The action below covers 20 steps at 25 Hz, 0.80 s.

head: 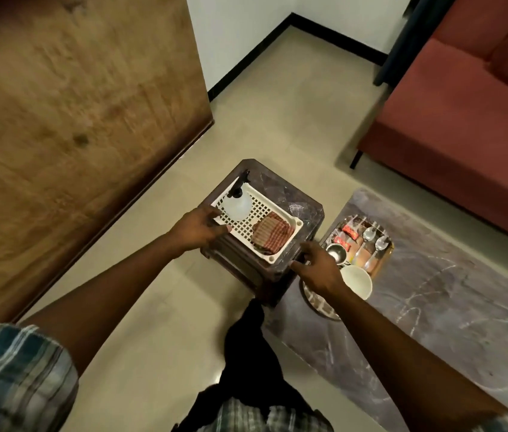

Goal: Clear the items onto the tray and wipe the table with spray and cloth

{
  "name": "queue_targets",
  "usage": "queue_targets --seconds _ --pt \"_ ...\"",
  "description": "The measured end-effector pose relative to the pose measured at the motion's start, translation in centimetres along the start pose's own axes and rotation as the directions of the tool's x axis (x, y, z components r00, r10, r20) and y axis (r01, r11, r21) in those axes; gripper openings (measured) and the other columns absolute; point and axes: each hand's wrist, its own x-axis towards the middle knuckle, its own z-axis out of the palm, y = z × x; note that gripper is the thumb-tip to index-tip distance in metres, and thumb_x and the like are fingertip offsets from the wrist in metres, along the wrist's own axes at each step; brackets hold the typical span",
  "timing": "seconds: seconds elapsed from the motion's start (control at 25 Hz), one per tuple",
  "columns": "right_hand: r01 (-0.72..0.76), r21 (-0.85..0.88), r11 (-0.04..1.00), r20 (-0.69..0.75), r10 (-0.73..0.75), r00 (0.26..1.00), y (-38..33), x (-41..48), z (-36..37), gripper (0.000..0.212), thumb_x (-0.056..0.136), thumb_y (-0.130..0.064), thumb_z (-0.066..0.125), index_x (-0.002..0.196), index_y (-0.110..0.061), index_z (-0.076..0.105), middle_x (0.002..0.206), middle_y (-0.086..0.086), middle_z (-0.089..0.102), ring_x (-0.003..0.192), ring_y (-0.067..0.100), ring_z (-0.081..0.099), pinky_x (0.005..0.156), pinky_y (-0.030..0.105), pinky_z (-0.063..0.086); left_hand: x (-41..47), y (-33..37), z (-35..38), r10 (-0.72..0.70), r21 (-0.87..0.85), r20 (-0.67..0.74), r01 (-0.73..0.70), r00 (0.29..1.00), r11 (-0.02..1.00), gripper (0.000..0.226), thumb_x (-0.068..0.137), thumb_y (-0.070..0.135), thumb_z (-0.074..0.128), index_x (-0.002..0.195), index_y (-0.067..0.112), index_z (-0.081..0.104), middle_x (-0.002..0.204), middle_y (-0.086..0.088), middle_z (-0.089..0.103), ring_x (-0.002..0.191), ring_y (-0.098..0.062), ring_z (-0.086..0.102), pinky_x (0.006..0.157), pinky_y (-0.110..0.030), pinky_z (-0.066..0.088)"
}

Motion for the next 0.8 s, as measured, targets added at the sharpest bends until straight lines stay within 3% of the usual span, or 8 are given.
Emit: queue_targets --seconds 0.08,0.16,0.2,0.36,0.48,0.56,0.68,0.8 --pt "-0.013 -0.036 0.999 0.025 0.014 1.0 -0.9 4.0 0.8 0.065 0.092 -0.024 0.08 0.151 -0.015 0.055 0.143 0.008 0.066 0.112 0.022 0.066 0.086 0.03 0.053 4.1 -0.8 -0.2 -0.092 -0.175 -0.048 0.082 0.995 0.981 0.057 0.097 0.033 0.084 0.145 0.008 0.066 0.14 -0.009 0.072 0.122 -0.021 0.071 0.098 -0.029 0.055" --pt "-0.053 -0.009 0.999 0.055 0.053 0.997 -1.6 8.0 1.8 0.061 0.092 -0.02 0.08 0.148 -0.013 0.058 0.143 0.007 0.067 0.114 0.02 0.064 0.09 0.031 0.05 7.7 -1.6 -0.1 -0.131 -0.206 -0.112 0.106 0.985 0.973 0.061 0.093 0.031 0.088 0.145 0.01 0.065 0.134 -0.004 0.073 0.108 -0.011 0.072 0.085 -0.02 0.052" --pt "-0.072 -0.019 0.997 0.077 0.074 0.994 -1.7 9.7 2.5 0.058 0.092 -0.015 0.079 0.146 -0.011 0.059 0.14 0.007 0.069 0.111 0.017 0.063 0.089 0.028 0.048 9.1 -2.2 0.1 -0.133 -0.211 -0.119 0.106 0.984 0.972 0.066 0.091 0.03 0.091 0.148 0.013 0.062 0.134 -0.002 0.072 0.107 -0.01 0.072 0.086 -0.021 0.054" --pt "-0.062 -0.172 0.983 0.103 0.08 0.991 -1.9 15.1 4.3 0.044 0.088 -0.008 0.073 0.131 -0.01 0.067 0.114 0.007 0.075 0.103 0.024 0.071 0.083 0.027 0.048 13.4 -4.2 1.7 0.045 -0.158 -0.05 -0.052 0.998 0.986 0.083 0.086 0.02 0.096 0.157 0.021 0.053 0.147 -0.002 0.069 0.132 -0.022 0.068 0.115 -0.042 0.055" --pt "-0.039 -0.31 0.95 0.138 0.086 0.987 -2.3 17.8 5.8 0.052 0.089 -0.015 0.068 0.14 -0.012 0.059 0.13 0.012 0.069 0.116 0.034 0.07 0.092 0.042 0.06 16.2 -5.2 3.0 0.2 -0.075 -0.016 -0.201 0.98 0.977 0.093 0.083 0.028 0.095 0.163 0.02 0.047 0.16 -0.001 0.059 0.147 -0.023 0.057 0.124 -0.044 0.047" --pt "-0.026 -0.439 0.898 0.118 0.087 0.989 -2.3 19.0 6.6 0.064 0.09 -0.021 0.069 0.15 -0.016 0.048 0.142 0.012 0.061 0.125 0.035 0.064 0.096 0.048 0.06 17.9 -5.6 3.7 0.265 -0.047 0.001 -0.265 0.964 0.963 0.088 0.085 0.031 0.093 0.161 0.021 0.05 0.145 0.001 0.066 0.14 -0.021 0.061 0.121 -0.046 0.049" --pt "-0.076 -0.549 0.832 0.067 0.135 0.989 -2.1 20.0 7.7 0.063 0.094 -0.021 0.065 0.153 -0.016 0.041 0.144 0.014 0.059 0.132 0.039 0.056 0.1 0.051 0.057 19.6 -4.9 4.8 0.318 -0.113 0.027 -0.313 0.948 0.943 0.072 0.093 0.037 0.083 0.158 0.025 0.053 0.112 0.01 0.069 0.107 -0.011 0.07 0.101 -0.036 0.058" --pt "-0.139 -0.55 0.824 0.012 0.174 0.985 -2.6 20.5 8.0 0.044 0.096 -0.024 0.062 0.138 -0.013 0.056 0.13 0.015 0.065 0.124 0.037 0.061 0.098 0.047 0.057 20.7 -3.6 5.6 0.353 -0.138 0.026 -0.347 0.935 0.928 0.053 0.103 0.039 0.074 0.152 0.028 0.057 0.097 0.01 0.068 0.092 -0.009 0.068 0.086 -0.032 0.058"
